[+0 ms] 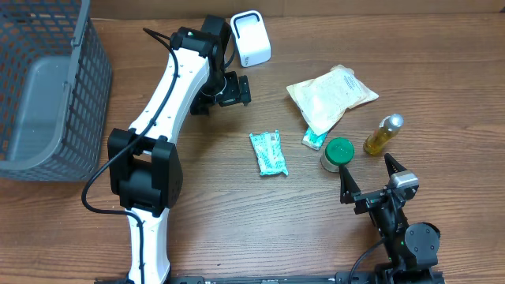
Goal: Scan the item barcode
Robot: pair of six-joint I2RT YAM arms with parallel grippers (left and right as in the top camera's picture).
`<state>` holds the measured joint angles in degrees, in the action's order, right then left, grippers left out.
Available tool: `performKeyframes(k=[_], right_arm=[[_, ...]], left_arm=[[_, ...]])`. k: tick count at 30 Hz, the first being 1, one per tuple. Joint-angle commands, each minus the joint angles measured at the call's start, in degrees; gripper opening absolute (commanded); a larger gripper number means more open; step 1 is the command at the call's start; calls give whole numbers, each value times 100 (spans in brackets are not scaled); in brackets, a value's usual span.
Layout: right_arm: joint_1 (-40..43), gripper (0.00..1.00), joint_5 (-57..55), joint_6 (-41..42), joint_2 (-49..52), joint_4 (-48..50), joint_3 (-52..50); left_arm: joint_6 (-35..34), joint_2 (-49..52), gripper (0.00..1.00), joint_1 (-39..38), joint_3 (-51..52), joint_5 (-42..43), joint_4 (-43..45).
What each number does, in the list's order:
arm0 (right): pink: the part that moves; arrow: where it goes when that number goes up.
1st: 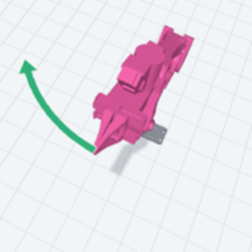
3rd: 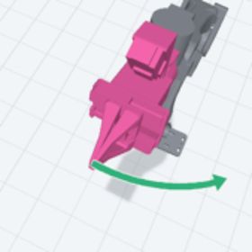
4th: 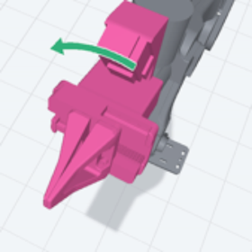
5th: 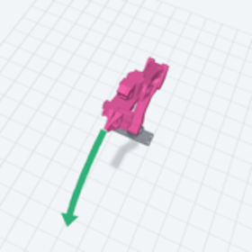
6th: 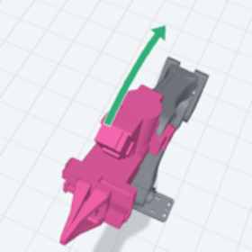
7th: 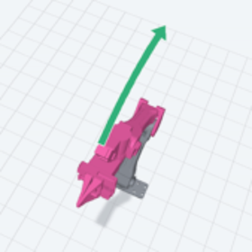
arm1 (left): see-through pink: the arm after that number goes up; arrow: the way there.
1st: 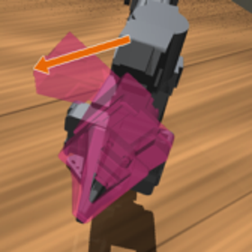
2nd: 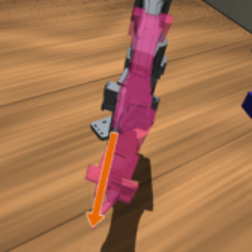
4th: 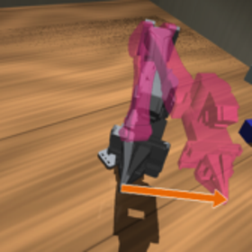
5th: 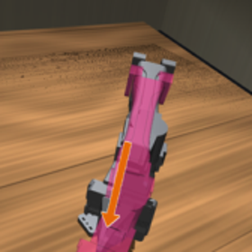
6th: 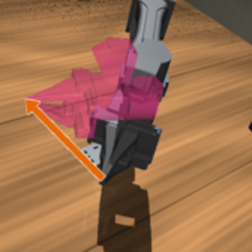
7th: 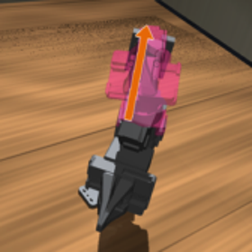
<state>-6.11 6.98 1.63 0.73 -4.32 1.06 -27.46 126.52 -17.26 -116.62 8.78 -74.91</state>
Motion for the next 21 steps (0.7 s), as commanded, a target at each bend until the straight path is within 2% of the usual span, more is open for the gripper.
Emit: performKeyframes(k=[1, 21], right_arm=[[-26, 100, -98, -22, -61, 7, -61], [-26, 100, -374, -20, -61, -28, -61]], left_arm=[[44, -101, 100, -39, -52, -37, 22], [44, -101, 100, -39, -52, -37, 22]])
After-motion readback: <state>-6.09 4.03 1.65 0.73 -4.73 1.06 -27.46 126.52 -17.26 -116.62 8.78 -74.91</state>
